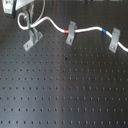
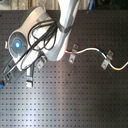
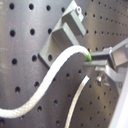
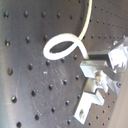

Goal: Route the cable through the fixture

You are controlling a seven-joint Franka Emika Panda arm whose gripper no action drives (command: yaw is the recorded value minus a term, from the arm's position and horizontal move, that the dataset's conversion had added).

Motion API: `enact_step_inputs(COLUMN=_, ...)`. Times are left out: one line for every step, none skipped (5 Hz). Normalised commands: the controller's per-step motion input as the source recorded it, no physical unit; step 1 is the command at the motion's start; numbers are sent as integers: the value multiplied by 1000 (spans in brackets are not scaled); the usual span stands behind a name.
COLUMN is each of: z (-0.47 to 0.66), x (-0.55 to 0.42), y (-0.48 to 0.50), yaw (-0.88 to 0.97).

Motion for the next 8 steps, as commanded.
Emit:
enact_step_inputs(z=-331, x=308, y=-247, yaw=-63)
enact_step_inputs(z=-378, x=459, y=-182, yaw=0)
enact_step_inputs(z=-171, x=371, y=-43, yaw=63)
enact_step_inputs(z=4, x=156, y=19, yaw=323)
enact_step_inputs(z=-1, x=-41, y=70, yaw=654)
enact_step_inputs(z=-1, x=-27, y=58, yaw=703)
enact_step_inputs(z=-1, x=-32, y=73, yaw=749)
enact_step_inputs(z=0, x=-32, y=52, yaw=809)
